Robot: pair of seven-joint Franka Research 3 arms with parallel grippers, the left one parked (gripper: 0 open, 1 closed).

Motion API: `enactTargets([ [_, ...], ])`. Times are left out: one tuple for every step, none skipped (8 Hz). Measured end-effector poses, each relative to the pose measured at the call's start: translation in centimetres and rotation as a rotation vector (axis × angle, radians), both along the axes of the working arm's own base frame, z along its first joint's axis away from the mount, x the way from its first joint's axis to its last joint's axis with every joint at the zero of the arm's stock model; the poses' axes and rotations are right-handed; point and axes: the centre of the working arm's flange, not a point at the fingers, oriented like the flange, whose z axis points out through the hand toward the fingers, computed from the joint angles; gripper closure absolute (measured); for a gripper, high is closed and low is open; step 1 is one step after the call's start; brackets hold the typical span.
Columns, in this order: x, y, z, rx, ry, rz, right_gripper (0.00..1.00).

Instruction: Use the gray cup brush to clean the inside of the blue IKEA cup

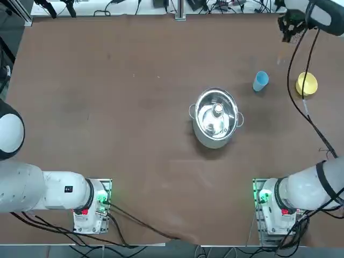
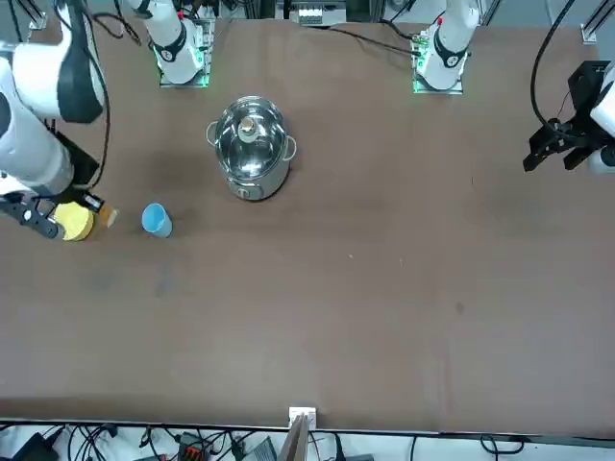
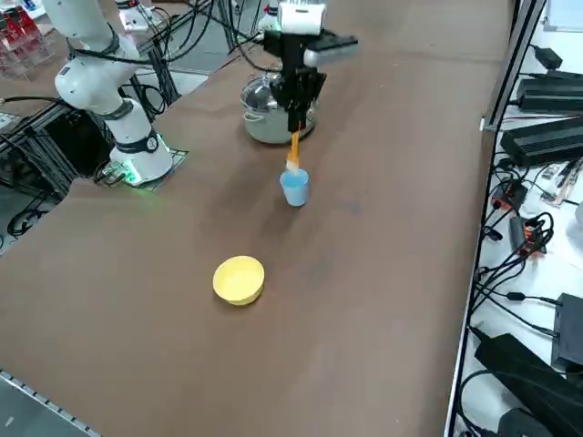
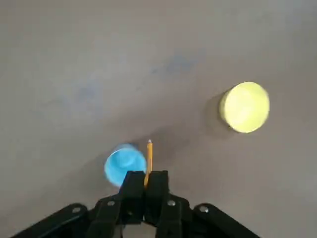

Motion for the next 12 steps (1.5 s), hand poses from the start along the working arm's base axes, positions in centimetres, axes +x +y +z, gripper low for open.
enactTargets([
  [-0.4,1.4,-0.4,0.011,-0.001,0.022,0.97],
  [-0.8,2.5,-1.4,0.018,-0.003,0.04,0.97],
  [-1.2,3.2,-2.7,0.022,-0.007,0.055,0.97],
  [-1.7,3.3,-3.9,0.025,-0.009,0.062,0.97],
  [-2.2,3.3,-5.0,0.027,-0.006,0.066,0.97],
  [-2.6,3.3,-6.0,0.03,-0.005,0.069,0.97],
  [-3.1,3.2,-7.0,0.032,-0.001,0.073,0.97],
  [-3.6,3.2,-8.2,0.034,0.005,0.076,0.97],
  [-4.0,3.2,-9.2,0.037,0.006,0.08,0.97],
  [-4.4,3.2,-10.1,0.038,0.011,0.082,0.97],
  [-4.7,3.1,-10.7,0.038,0.02,0.081,0.97],
  [-4.9,2.8,-11.0,0.037,0.027,0.076,0.97],
])
